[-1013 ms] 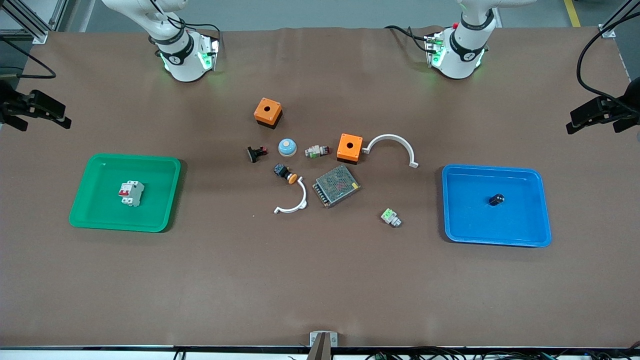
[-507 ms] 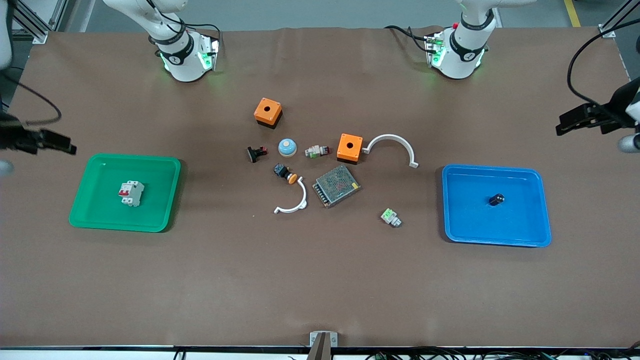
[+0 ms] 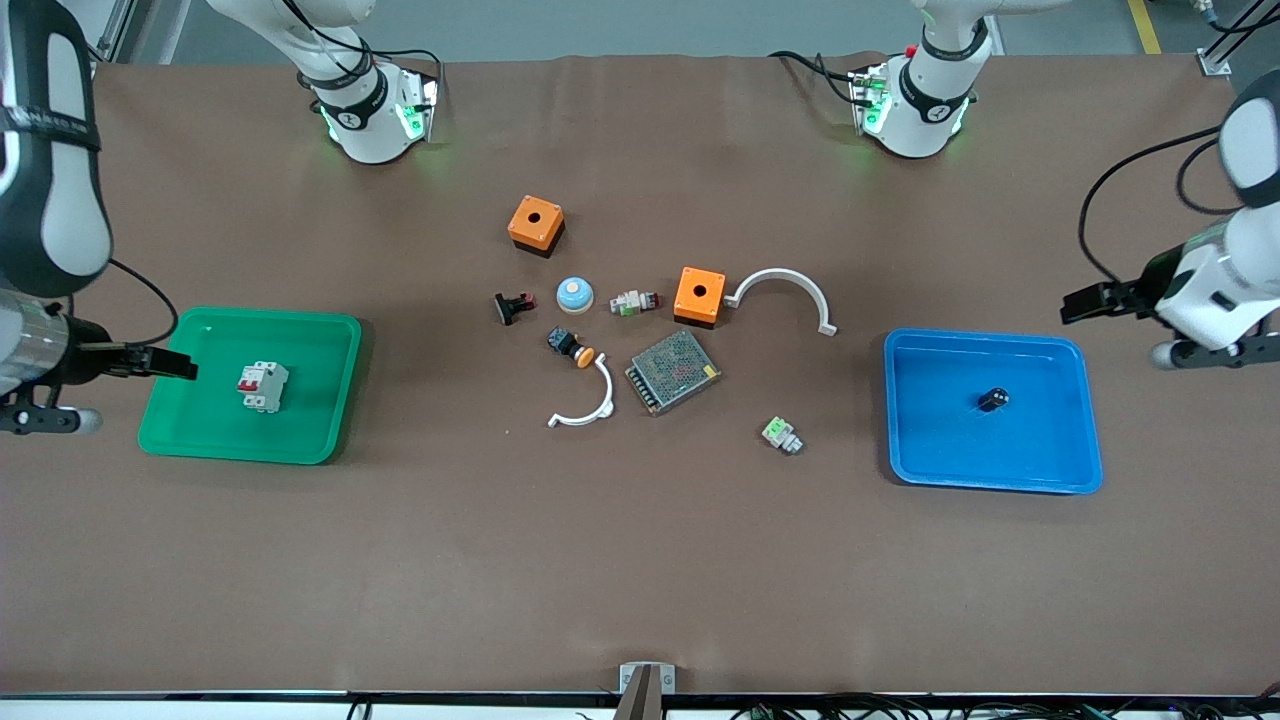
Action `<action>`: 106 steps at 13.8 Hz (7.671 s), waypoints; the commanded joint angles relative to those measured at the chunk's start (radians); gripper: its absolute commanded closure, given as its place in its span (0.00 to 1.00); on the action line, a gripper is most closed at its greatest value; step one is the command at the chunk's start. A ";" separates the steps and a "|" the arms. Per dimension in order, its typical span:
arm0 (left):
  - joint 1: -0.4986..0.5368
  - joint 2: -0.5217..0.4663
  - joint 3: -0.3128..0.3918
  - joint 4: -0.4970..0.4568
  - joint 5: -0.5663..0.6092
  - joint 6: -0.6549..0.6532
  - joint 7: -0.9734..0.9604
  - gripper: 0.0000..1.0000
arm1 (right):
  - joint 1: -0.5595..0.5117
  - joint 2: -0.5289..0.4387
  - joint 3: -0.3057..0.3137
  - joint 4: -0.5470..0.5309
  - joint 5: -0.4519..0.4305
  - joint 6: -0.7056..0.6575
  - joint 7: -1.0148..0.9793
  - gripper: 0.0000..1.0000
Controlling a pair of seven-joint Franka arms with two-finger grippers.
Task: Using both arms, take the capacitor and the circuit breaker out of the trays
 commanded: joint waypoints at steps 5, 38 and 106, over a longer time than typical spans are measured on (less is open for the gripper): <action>-0.004 0.134 0.001 -0.173 0.027 0.325 0.003 0.00 | -0.059 0.019 0.013 -0.321 0.022 0.423 -0.004 0.00; 0.016 0.378 -0.002 -0.152 0.025 0.567 -0.007 0.86 | 0.485 0.117 0.067 -0.140 0.060 0.295 0.465 1.00; 0.056 0.004 -0.337 0.350 0.009 -0.275 -0.288 0.01 | 0.126 -0.324 0.012 0.042 -0.023 -0.318 -0.018 0.00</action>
